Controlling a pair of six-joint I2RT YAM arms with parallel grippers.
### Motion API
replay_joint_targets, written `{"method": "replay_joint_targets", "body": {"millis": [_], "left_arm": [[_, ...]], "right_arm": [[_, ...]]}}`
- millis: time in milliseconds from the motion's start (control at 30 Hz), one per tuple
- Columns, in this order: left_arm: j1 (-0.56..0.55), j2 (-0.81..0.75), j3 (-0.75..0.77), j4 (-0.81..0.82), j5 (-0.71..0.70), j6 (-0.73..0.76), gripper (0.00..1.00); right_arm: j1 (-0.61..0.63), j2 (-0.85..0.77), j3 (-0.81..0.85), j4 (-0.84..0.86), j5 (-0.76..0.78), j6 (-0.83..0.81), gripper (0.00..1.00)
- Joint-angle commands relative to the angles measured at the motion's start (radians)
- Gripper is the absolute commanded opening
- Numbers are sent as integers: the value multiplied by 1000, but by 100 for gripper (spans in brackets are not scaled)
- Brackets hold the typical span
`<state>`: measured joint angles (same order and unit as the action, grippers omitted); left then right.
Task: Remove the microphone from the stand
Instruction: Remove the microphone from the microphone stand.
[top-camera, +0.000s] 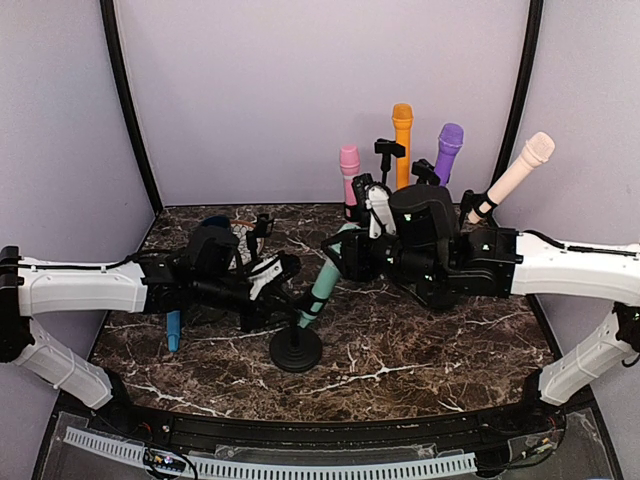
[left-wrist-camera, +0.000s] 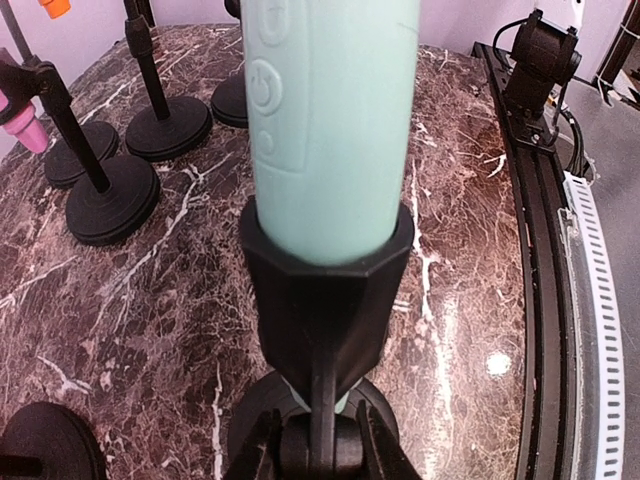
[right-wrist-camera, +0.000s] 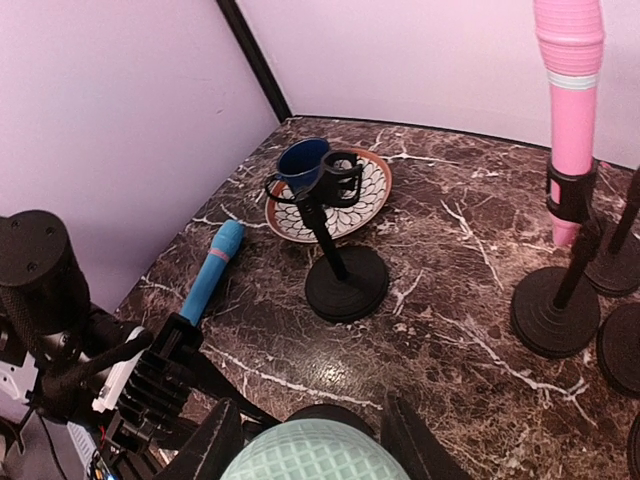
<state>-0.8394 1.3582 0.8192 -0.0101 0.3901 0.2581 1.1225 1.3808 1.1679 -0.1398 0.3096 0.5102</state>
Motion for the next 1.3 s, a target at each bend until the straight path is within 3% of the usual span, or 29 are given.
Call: {"method": "replay_joint_targets", "body": {"millis": [0,233,600,867,1000,1267], "left_arm": [[-1,4,-2,-97,-28,9,0],[-6,8,0,-101,-32,9,0],[-11,11,1,-103,-37,11,0],[-14,15,2,-104,-37,13,0],[-16,19,3,-105,-37,12,0],[-18,27,3,-107,-40,12,0]], "right_arm": [[-18,-26,95,-31,280,68,30],[-28,-23,64,25,220,56,32],[-90,-84,-42,256,-172,-34,32],[-95,-106,-76,364,-324,-91,32],[-96,-109,-78,365,-314,-89,32],[-97,-95,-11,231,-109,-41,31]]}}
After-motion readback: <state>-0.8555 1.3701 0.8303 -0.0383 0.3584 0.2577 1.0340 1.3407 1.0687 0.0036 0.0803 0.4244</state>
